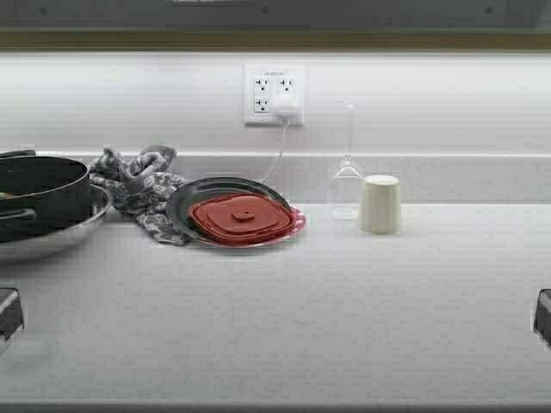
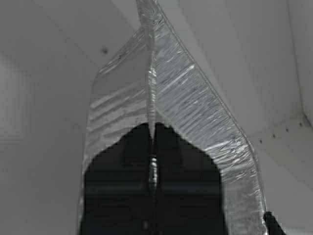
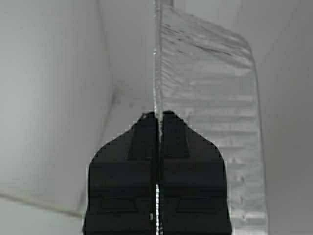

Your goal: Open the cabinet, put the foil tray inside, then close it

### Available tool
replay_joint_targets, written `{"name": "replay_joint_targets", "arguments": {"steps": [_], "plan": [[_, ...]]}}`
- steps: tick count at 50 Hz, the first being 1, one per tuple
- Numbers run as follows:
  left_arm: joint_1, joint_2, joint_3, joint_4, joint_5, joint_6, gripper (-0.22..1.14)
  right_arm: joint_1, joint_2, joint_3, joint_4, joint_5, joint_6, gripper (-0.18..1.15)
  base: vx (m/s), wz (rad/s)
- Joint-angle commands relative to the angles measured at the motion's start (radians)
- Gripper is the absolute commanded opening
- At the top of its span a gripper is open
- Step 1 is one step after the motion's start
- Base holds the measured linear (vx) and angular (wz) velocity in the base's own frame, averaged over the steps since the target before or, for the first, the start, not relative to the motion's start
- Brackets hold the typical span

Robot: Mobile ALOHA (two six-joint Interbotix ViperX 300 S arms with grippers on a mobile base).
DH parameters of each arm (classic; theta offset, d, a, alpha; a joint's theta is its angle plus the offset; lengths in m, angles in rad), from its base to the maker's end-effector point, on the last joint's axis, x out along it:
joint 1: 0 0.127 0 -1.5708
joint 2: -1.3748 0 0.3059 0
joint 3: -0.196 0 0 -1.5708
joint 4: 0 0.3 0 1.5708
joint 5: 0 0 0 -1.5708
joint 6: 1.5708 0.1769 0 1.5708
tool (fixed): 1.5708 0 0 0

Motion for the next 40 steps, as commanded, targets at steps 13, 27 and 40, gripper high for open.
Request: {"name": "replay_joint_targets", "arguments": {"steps": [13,27,40], "plan": [[-0.008,0.077,-0.081,0.003,-0.005,-0.089,0.03,-0.057,0.043,-0.052,-0.046,-0.002,0.044,0.08,0.12,0.03],[-0.008,0.097,-0.094,-0.015,-0.006,-0.095,0.03,-0.101,0.061,-0.051,-0.081,-0.003,0.092,0.09,0.07,0.03],[-0.002,0.107,-0.11,-0.106,-0.006,-0.041,0.41,-0.127,0.071,-0.098,-0.097,-0.008,0.095,0.77,0.03,0.01]]}}
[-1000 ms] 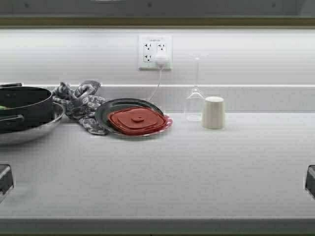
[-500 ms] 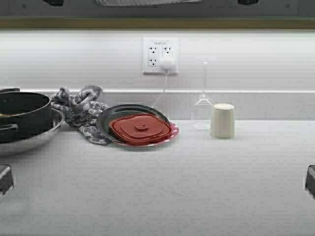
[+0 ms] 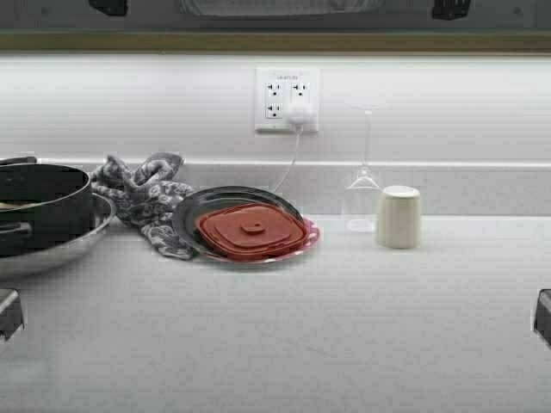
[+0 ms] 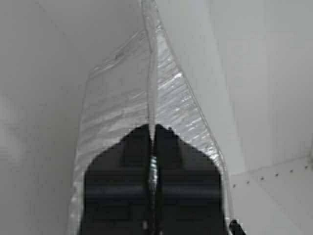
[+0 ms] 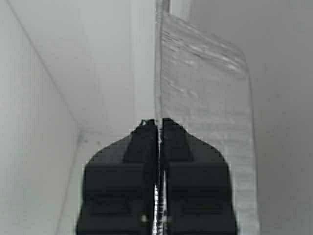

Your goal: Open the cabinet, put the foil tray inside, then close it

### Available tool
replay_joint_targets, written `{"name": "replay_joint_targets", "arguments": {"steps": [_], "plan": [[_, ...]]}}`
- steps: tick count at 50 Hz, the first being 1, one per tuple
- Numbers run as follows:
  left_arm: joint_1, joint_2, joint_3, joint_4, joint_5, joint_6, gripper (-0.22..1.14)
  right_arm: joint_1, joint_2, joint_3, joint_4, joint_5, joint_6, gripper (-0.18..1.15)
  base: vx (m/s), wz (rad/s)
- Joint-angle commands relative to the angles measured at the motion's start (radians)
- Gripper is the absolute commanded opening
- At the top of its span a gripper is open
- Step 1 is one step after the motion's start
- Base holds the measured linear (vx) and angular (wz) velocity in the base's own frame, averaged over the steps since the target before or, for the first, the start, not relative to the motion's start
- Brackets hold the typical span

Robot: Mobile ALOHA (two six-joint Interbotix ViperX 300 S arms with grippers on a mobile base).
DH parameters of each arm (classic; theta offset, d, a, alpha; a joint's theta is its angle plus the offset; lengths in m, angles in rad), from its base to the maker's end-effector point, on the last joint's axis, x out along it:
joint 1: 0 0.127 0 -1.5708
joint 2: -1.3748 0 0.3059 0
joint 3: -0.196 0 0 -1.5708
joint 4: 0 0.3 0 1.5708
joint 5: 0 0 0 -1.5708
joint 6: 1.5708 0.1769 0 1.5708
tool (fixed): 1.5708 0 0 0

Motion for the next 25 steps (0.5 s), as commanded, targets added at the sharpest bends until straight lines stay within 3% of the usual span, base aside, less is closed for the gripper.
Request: {"name": "replay_joint_targets", "arguments": {"steps": [1,4,10,25], "plan": [[0.011,-0.011,-0.031,-0.054,-0.003,0.049,0.48,-0.031,-0.015,-0.043,0.003,0.0,0.005,0.83,0.01,0.01],[0.015,-0.011,-0.032,-0.074,0.015,0.072,0.69,-0.034,-0.015,-0.052,0.003,0.014,0.005,0.96,0.0,0.0],[0.015,-0.011,-0.034,-0.1,0.084,0.097,1.0,-0.035,-0.015,-0.054,-0.005,0.044,0.002,0.97,0.0,0.0],[0.048,-0.032,-0.031,-0.109,0.089,0.101,1.01,-0.043,-0.009,-0.064,-0.008,0.049,-0.003,0.97,0.0,0.0]]}}
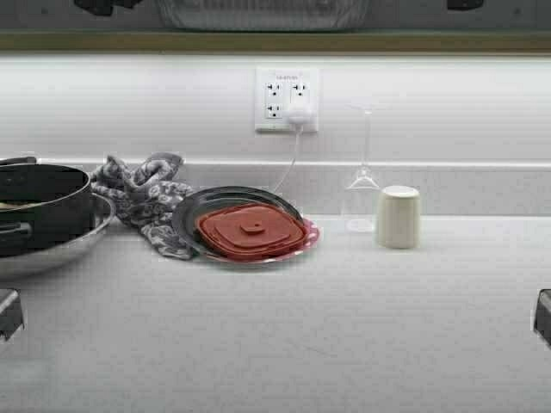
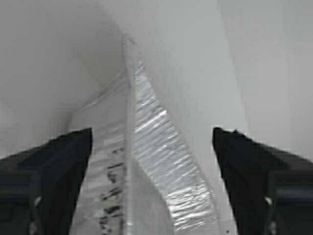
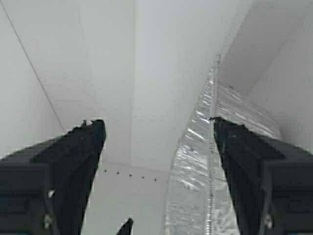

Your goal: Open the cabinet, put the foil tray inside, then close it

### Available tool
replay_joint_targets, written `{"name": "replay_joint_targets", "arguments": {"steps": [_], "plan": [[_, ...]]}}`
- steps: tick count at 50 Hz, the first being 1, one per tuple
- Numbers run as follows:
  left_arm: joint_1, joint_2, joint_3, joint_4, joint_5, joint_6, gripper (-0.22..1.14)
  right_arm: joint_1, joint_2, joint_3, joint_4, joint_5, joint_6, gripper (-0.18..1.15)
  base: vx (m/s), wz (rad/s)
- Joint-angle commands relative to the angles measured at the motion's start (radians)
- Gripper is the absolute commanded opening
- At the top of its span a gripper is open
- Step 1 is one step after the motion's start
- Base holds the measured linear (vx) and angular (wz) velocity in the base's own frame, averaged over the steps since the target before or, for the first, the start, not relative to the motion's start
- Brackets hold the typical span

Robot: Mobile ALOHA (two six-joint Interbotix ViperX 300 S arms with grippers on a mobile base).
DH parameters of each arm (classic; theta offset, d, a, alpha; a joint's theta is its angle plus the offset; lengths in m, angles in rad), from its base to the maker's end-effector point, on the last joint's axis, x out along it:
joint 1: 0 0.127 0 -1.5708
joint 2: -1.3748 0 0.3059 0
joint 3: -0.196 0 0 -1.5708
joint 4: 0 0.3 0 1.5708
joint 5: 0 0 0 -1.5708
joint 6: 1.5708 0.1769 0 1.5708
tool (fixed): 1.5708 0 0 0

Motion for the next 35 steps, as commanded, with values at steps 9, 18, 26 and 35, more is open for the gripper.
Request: {"name": "replay_joint_targets", "arguments": {"steps": [9,18,26,35], "plan": [[0.067,-0.066,0.012,0.0,-0.014,0.009,1.01,-0.015,-0.015,-0.02,-0.015,-0.021,-0.014,0.97,0.0,0.0],[0.087,-0.12,0.04,-0.002,-0.006,0.143,0.81,-0.015,-0.046,-0.015,-0.084,-0.032,-0.149,0.79,0.0,0.0],[0.069,-0.202,0.048,-0.002,0.186,0.462,-0.05,0.015,-0.172,0.081,-0.067,0.225,-0.414,-0.01,0.0,0.01],[0.032,-0.267,0.048,-0.077,0.341,0.854,0.11,0.121,-0.288,0.11,-0.012,0.601,-0.811,0.13,-0.02,0.0]]}}
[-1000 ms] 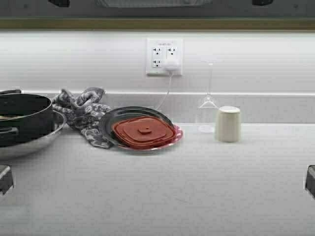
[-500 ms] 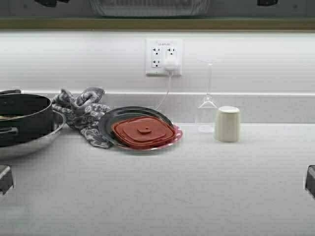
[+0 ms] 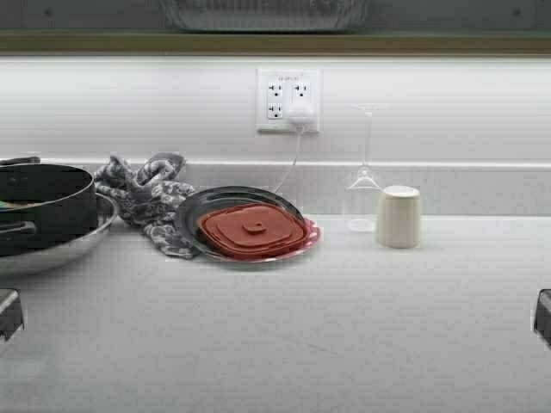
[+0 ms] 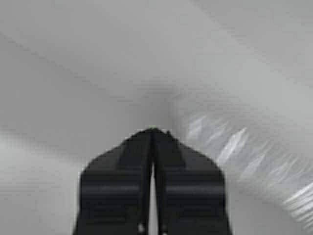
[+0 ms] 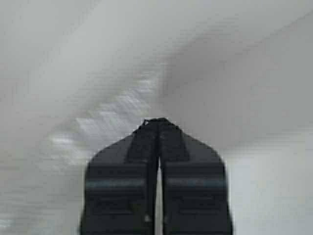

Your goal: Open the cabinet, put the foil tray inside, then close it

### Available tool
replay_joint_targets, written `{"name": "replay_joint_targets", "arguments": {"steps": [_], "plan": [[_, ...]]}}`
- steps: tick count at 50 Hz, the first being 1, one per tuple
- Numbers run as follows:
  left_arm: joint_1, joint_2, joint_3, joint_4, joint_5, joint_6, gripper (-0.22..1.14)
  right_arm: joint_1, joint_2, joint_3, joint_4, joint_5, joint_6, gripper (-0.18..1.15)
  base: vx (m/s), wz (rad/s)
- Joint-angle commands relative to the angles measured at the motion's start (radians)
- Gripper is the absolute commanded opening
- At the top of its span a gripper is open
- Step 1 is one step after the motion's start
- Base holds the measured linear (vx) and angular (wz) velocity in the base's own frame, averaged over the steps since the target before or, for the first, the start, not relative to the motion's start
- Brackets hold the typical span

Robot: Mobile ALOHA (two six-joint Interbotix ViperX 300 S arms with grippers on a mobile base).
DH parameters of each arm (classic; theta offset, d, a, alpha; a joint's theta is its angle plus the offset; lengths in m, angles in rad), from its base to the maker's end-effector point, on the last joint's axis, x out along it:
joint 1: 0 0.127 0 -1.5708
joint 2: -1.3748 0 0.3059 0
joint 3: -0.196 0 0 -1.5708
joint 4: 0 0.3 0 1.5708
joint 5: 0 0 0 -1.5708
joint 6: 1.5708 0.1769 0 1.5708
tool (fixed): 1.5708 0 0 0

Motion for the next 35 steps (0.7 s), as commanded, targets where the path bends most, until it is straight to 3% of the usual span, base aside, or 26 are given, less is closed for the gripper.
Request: {"name": "replay_joint_targets", "arguments": {"steps": [1,7,14,35], "plan": [[-0.021,-0.06,-0.002,-0.086,0.061,0.204,0.11,0.086,-0.087,-0.011,0.035,0.219,-0.249,0.13,-0.04,-0.01],[-0.021,-0.06,0.034,-0.176,0.061,0.298,0.04,0.121,-0.089,-0.011,0.127,0.262,-0.436,0.07,-0.06,-0.01],[-0.025,-0.055,0.081,-0.189,0.054,0.345,0.04,0.121,-0.074,0.014,0.23,0.265,-0.531,0.07,-0.12,-0.04],[-0.025,-0.009,0.137,-0.187,0.054,0.359,0.04,0.186,-0.031,0.011,0.236,0.242,-0.588,0.07,-0.18,-0.06]]}}
